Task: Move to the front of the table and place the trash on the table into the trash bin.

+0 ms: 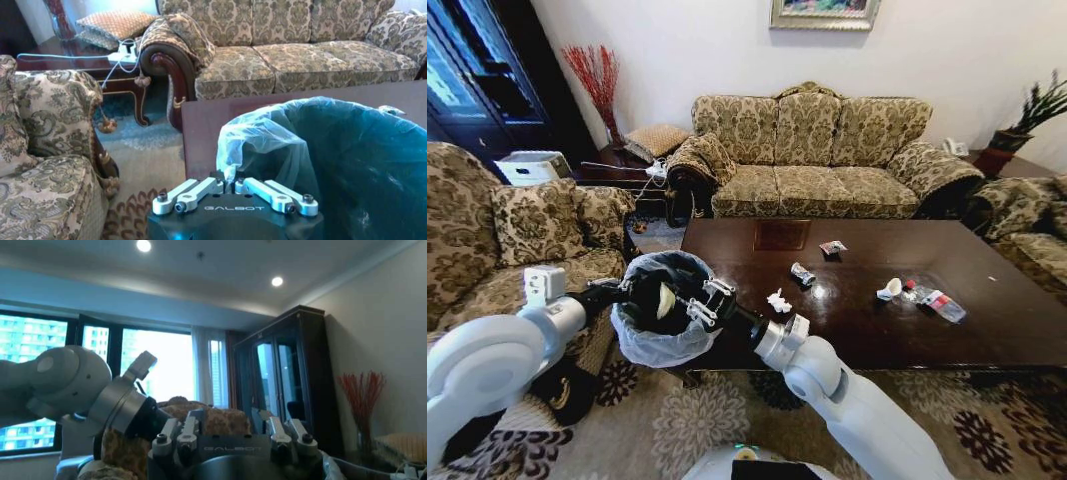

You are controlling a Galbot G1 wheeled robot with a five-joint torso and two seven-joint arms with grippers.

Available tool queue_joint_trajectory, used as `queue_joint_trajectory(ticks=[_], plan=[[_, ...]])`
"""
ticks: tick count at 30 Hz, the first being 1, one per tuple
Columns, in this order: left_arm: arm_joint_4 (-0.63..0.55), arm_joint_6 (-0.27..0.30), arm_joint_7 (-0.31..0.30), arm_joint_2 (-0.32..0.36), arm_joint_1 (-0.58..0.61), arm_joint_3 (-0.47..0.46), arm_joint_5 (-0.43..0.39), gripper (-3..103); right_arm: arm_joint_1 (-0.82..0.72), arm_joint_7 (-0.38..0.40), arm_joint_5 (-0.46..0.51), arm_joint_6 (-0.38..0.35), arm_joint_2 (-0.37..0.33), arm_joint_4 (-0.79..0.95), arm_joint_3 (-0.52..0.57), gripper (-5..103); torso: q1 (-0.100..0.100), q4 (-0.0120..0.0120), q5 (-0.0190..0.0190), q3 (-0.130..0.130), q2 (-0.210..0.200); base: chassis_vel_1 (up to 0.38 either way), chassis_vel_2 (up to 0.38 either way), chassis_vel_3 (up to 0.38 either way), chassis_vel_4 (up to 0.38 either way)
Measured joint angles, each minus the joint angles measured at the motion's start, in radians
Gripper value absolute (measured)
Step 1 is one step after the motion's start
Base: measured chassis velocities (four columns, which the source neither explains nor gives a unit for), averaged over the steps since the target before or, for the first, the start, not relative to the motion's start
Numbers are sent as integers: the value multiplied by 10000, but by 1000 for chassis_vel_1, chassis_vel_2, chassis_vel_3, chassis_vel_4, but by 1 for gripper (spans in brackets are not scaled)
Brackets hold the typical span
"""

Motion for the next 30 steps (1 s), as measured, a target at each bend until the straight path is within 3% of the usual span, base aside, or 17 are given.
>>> queue_joint_trajectory(ticks=[2,3,7,8,10,14,19,30], plan=[[102,-1,13,-47,3,31,46,3,-300,91,235,277,-15,341,548,57,0,0,0,0,0,0,0,0,0],[102,-1,13,-47,3,31,46,3,-300,91,235,277,-15,341,548,57,0,0,0,0,0,0,0,0,0],[362,-20,12,-329,7,54,212,3,-1633,1048,-145,593,-186,520,2624,79,0,1,-1,-1,1,0,0,0,0],[362,-20,12,-329,7,54,212,3,-1633,1048,-145,593,-186,520,2624,79,0,1,-1,-1,1,0,0,0,0],[400,-40,34,-489,-18,128,319,3,-2725,2019,-471,637,-298,-69,3541,84,0,-1,2,0,0,0,0,0,0],[366,-53,92,-657,-76,323,492,3,-3651,2913,-661,414,-248,-1291,4056,98,0,-4,0,1,0,0,0,0,0],[280,-53,209,-803,-84,456,741,3,-3468,3682,-1064,210,366,-3454,3967,100,-1,-1,1,1,0,0,0,0,0],[198,-53,331,-871,-144,816,946,3,-2110,3792,-1401,-46,1445,-5997,3538,100,1,-3,0,1,0,-65,-56,53,56]])
